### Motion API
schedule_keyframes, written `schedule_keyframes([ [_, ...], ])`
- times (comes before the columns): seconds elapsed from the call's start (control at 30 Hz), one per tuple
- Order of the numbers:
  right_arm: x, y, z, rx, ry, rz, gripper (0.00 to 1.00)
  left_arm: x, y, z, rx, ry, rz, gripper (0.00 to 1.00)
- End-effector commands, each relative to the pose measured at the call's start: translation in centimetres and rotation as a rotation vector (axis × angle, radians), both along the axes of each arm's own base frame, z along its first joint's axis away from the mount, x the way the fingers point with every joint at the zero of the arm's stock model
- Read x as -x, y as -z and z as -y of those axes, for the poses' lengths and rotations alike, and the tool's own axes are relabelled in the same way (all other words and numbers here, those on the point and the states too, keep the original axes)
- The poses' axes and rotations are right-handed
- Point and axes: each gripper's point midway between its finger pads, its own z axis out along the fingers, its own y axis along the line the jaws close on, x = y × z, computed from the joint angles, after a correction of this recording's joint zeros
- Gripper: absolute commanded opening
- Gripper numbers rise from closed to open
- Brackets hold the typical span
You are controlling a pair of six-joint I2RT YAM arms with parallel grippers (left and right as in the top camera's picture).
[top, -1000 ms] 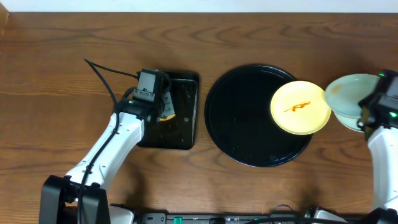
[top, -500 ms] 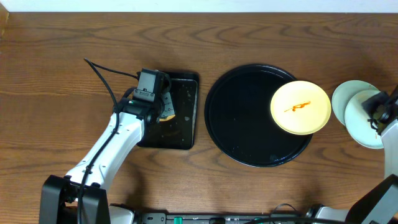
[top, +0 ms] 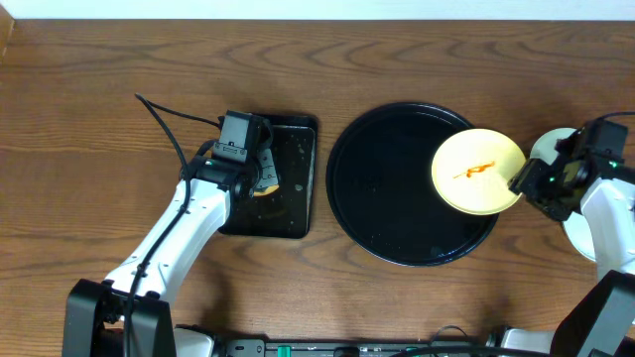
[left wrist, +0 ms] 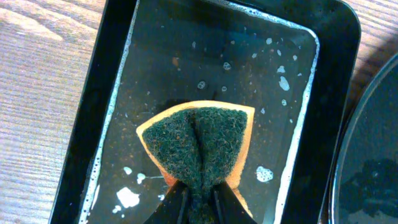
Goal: Clean dirty plates on tray and stack at the side
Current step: 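Drag the yellow plate to the black tray center with the right gripper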
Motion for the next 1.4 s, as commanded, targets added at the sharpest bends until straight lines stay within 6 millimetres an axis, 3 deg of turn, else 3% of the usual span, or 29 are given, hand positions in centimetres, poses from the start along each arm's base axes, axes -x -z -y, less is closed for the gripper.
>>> schedule_keyframes([
  [0.0, 0.5, 0.0, 0.4, 0.042, -0.011, -0.033, 0.58, -0.3, -0.2, -0.4, -0.020, 0.000, 0.007, 0.12],
  [0.17, 1.7, 1.1, 1.3, 0.091, 0.051, -0.085, 0.58, -0.3, -0.2, -0.4, -0.020, 0.000, 0.006, 0.11],
  [0.5, 1.5, 3.9, 0.4, 0.048, 0.073, -0.021, 0.51, -0.3, -0.2, -0.4, -0.020, 0.000, 0.006, 0.11],
  [0.57, 1.3, 4.3, 0.2, 0.039, 0.073, 0.000, 0.43, -0.3, -0.2, -0.4, -0.020, 0.000, 0.006, 0.11],
  [0.8, 0.3, 4.4, -1.3, -0.038, 0.024, 0.068, 0.02, -0.3, -0.2, -0.4, -0.020, 0.000, 0.006, 0.11],
  [1.0, -1.3, 3.1, -2.9, -0.110, -0.070, 0.170, 0.01, -0.2, -0.2, -0.2, -0.012, 0.004, 0.006, 0.11],
  [1.13, -1.9, 2.2, -4.6, -0.163, -0.124, 0.213, 0.01, -0.3, -0.4, 1.2, 0.059, 0.042, 0.007, 0.08],
  [1.37, -0.5, 3.3, -8.1, -0.131, -0.229, 0.115, 0.01, 0.0, -2.1, 7.8, 0.251, 0.229, 0.054, 0.08],
])
